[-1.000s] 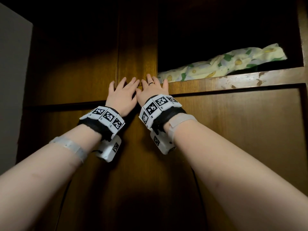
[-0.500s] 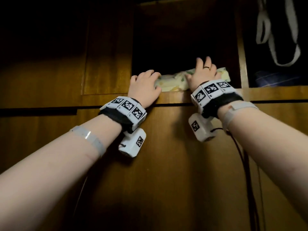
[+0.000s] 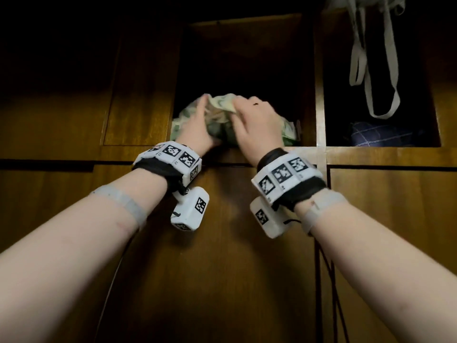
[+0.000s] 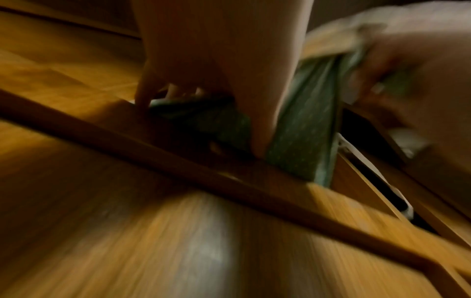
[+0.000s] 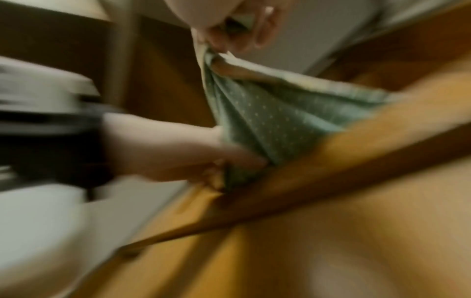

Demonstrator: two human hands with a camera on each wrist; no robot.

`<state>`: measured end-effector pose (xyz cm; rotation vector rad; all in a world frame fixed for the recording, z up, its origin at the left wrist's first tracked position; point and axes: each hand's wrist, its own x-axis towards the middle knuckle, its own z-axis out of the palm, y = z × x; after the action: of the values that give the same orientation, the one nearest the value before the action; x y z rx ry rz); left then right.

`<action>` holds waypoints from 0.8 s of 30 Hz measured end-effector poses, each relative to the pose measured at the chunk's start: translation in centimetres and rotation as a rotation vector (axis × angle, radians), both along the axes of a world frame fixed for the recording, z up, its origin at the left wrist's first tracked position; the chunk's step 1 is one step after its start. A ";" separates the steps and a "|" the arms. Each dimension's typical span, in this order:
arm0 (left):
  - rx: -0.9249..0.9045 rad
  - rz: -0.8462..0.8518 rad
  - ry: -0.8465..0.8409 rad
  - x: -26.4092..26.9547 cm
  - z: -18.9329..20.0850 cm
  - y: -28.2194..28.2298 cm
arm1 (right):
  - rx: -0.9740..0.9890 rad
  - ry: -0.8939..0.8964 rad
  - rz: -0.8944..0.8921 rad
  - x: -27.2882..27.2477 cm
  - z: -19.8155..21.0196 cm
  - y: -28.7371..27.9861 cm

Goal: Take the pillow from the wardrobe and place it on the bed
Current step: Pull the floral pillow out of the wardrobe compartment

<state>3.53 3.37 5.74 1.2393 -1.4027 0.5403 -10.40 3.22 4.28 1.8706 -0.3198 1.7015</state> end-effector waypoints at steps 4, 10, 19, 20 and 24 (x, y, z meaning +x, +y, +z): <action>-0.147 0.148 0.057 2.2 0.1 3.1 | -0.152 0.181 0.163 2.2 -1.1 2.6; -0.006 -0.099 0.385 5.0 -1.8 5.3 | 0.238 0.204 0.018 -0.5 0.2 0.1; 0.074 -0.113 0.566 7.9 -2.6 7.7 | 0.227 0.079 -0.363 -0.8 1.2 -0.6; 0.081 -0.108 0.565 7.9 -2.9 8.2 | 0.251 0.080 -0.343 -0.7 1.0 -0.3; 0.167 -0.019 0.551 8.4 -5.3 10.6 | 0.384 0.105 -0.212 -0.1 -0.4 0.5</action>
<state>11.98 13.97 0.45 1.3751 -1.0009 0.0505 -10.46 3.77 3.87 2.0980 -0.8199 1.4692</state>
